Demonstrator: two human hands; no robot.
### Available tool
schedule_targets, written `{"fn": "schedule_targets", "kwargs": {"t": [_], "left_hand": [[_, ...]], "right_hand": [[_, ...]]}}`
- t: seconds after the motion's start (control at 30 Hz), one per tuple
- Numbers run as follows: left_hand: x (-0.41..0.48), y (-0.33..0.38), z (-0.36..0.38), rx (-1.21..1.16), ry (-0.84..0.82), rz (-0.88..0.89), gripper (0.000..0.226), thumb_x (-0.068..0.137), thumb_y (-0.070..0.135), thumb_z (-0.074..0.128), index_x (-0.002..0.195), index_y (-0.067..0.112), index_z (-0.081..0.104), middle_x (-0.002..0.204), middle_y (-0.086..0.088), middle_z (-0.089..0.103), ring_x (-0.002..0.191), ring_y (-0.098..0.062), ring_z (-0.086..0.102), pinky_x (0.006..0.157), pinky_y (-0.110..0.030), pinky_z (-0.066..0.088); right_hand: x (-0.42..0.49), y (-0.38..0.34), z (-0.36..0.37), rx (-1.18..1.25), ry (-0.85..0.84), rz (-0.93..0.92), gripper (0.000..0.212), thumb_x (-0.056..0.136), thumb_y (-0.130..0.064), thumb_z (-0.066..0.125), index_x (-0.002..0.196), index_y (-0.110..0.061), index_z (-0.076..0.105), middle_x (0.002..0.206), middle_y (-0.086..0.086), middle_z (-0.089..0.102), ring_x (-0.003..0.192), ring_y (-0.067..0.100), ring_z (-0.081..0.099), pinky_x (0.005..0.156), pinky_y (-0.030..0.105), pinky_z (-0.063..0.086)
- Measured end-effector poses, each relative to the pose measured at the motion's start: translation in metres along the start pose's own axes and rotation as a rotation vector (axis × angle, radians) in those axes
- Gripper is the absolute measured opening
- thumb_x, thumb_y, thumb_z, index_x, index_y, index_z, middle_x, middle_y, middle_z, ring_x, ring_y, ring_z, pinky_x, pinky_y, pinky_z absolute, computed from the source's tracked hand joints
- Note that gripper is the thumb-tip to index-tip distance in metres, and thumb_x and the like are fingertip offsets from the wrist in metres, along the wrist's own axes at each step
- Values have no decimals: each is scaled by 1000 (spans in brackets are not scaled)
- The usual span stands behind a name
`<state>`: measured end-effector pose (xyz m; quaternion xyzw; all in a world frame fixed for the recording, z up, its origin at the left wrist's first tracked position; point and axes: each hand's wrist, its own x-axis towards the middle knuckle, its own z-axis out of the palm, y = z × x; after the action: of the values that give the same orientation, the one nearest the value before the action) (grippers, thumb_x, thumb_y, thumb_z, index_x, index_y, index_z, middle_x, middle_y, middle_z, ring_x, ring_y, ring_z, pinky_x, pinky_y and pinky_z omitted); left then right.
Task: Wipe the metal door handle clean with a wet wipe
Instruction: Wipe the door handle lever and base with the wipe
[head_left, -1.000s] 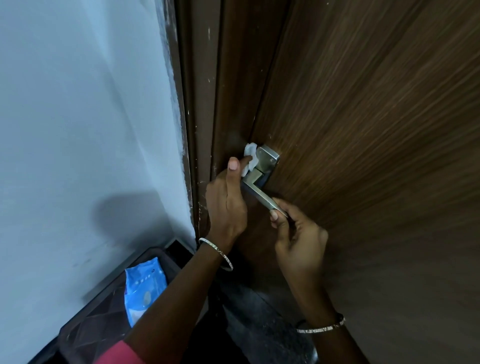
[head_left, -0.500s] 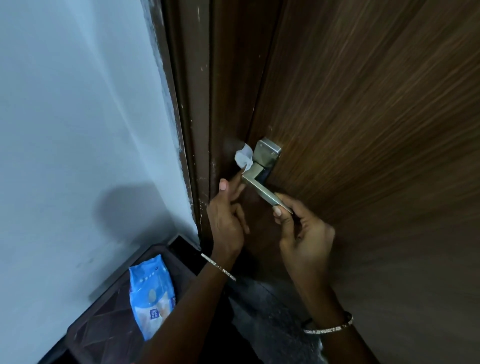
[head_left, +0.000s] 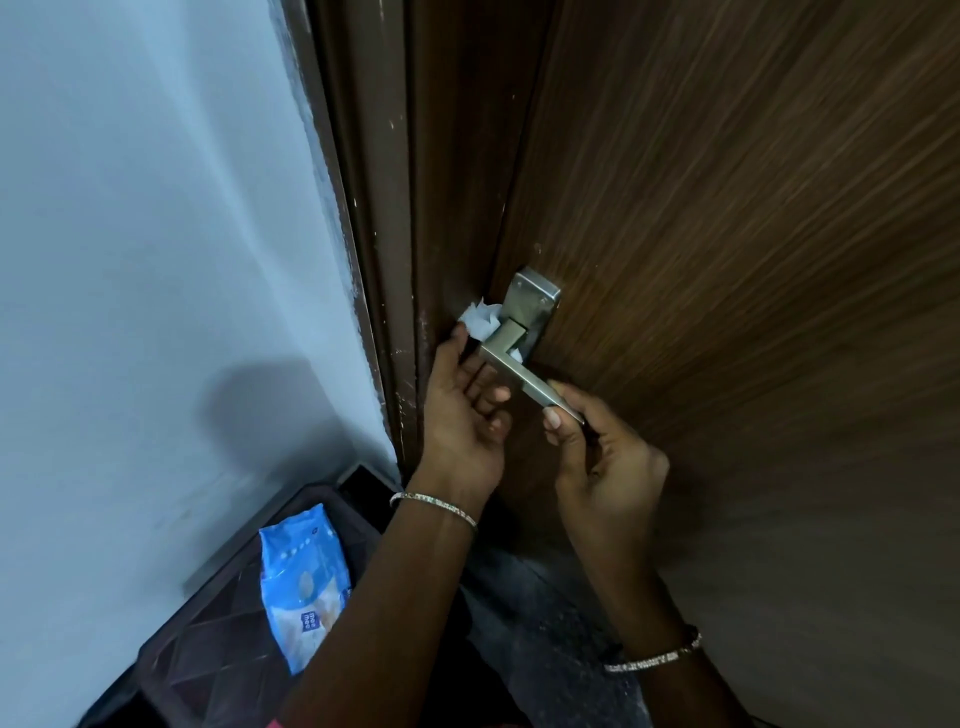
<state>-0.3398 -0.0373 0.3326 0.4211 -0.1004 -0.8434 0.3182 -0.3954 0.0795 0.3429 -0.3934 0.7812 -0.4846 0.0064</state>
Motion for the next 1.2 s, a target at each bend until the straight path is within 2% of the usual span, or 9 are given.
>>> {"fn": "schedule_targets", "kwargs": {"t": [0.13, 0.33, 0.5, 0.63, 0.7, 0.77, 1.03, 1.13, 1.2], "left_hand": [[7, 8, 4, -23, -60, -135, 23, 89, 31, 64, 72, 15, 64, 51, 8, 55, 34, -1, 40, 30, -13, 19], [18, 9, -2, -84, -87, -250, 24, 93, 18, 58, 70, 15, 56, 53, 6, 52, 29, -1, 38, 26, -11, 17], [21, -5, -3, 56, 22, -48, 25, 92, 4, 55, 70, 13, 58, 49, 5, 47, 30, -1, 36, 26, -12, 19], [23, -24, -6, 223, 112, 238, 9, 90, 3, 63, 86, 0, 70, 46, -3, 49, 42, -14, 44, 49, -20, 42], [24, -33, -8, 212, 159, 283, 16, 89, 5, 67, 101, -5, 71, 56, -11, 59, 55, -22, 54, 67, -36, 50], [26, -39, -8, 179, 182, 257, 17, 89, 4, 67, 105, -3, 70, 64, -14, 65, 62, -26, 60, 73, -42, 52], [31, -41, -4, -21, 149, 48, 30, 91, 8, 65, 121, 8, 66, 76, -5, 70, 66, -11, 61, 52, -23, 39], [34, -45, -4, -35, 136, -39, 23, 93, 9, 63, 115, 11, 69, 63, 1, 65, 45, -3, 52, 38, -16, 36], [35, -49, -2, -33, 107, -135, 10, 93, 12, 61, 96, 14, 70, 50, 5, 56, 32, -1, 41, 35, -14, 34]], "right_hand": [[0, 0, 0, -4, 8, -6, 22, 96, -11, 66, 117, -12, 74, 101, -1, 78, 87, 9, 75, 74, 26, 61], [-1, 1, 3, 8, 31, 4, 22, 95, -12, 66, 116, -12, 74, 98, -1, 79, 85, 7, 75, 72, 20, 59], [0, 0, 4, 10, 37, 20, 21, 96, -12, 66, 114, -13, 75, 94, -2, 79, 82, 7, 74, 72, 24, 60], [-1, -1, 3, 20, 30, 11, 22, 96, -12, 65, 115, -13, 74, 97, -3, 78, 82, 4, 74, 72, 17, 58], [-2, 0, 3, 18, 22, 17, 23, 96, -12, 64, 117, -13, 74, 98, -2, 78, 83, 4, 74, 72, 17, 59], [-2, 1, 3, 17, 16, 25, 23, 97, -13, 64, 118, -14, 73, 99, -1, 78, 83, 5, 74, 73, 21, 60], [-2, 4, 3, 43, 13, 12, 24, 96, -11, 64, 119, -12, 73, 102, 2, 78, 86, 6, 75, 74, 21, 61], [-3, 6, 6, 52, 23, 14, 25, 96, -10, 64, 119, -12, 72, 105, 1, 78, 90, 7, 75, 75, 28, 63], [-2, 7, 6, 60, 19, 10, 25, 97, -10, 63, 120, -12, 72, 108, 0, 77, 94, 8, 75, 77, 33, 63]]}}
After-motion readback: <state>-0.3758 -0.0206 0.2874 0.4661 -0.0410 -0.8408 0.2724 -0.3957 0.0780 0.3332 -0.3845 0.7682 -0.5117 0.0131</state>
